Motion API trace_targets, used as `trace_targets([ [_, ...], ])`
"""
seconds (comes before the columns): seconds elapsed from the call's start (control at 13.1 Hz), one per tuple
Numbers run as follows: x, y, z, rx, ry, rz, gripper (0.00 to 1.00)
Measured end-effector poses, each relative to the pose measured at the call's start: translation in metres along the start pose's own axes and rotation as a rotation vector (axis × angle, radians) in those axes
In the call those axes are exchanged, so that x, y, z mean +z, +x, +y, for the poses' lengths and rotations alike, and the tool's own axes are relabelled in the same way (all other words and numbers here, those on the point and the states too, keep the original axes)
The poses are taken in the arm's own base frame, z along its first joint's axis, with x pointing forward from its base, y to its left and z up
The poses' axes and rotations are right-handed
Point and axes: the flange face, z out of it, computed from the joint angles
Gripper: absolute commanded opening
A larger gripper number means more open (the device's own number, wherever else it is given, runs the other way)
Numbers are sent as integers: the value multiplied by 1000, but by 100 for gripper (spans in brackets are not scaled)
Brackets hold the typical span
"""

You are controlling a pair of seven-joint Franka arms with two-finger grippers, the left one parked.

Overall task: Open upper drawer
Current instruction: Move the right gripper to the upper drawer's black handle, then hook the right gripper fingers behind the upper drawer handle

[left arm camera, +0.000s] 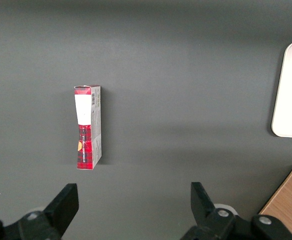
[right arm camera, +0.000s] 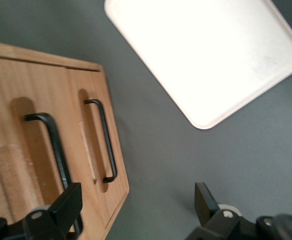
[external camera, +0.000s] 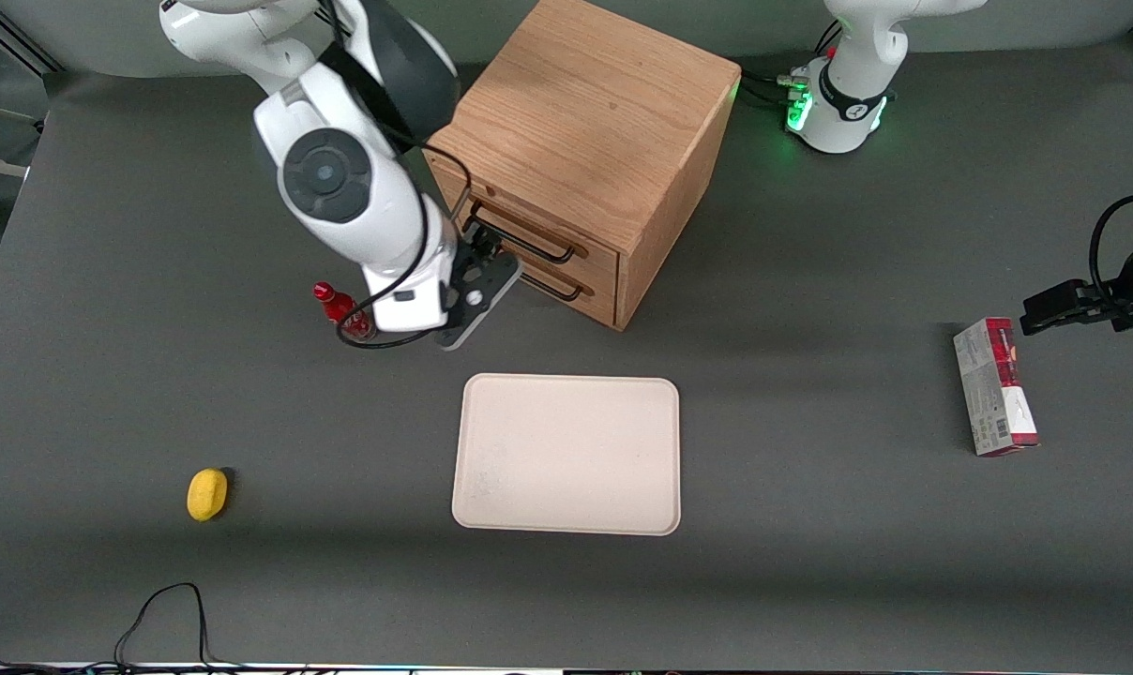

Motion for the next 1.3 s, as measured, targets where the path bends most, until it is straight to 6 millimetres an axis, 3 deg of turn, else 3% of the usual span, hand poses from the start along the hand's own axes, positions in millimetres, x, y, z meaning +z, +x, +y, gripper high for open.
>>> trace_targets([
  [0.31, 35, 15, -33, -95, 11, -62, 100],
  [0.53, 56, 19, -45, -123, 18, -100, 100],
  [1.3, 98, 12, -49, -140, 30, -165, 100],
])
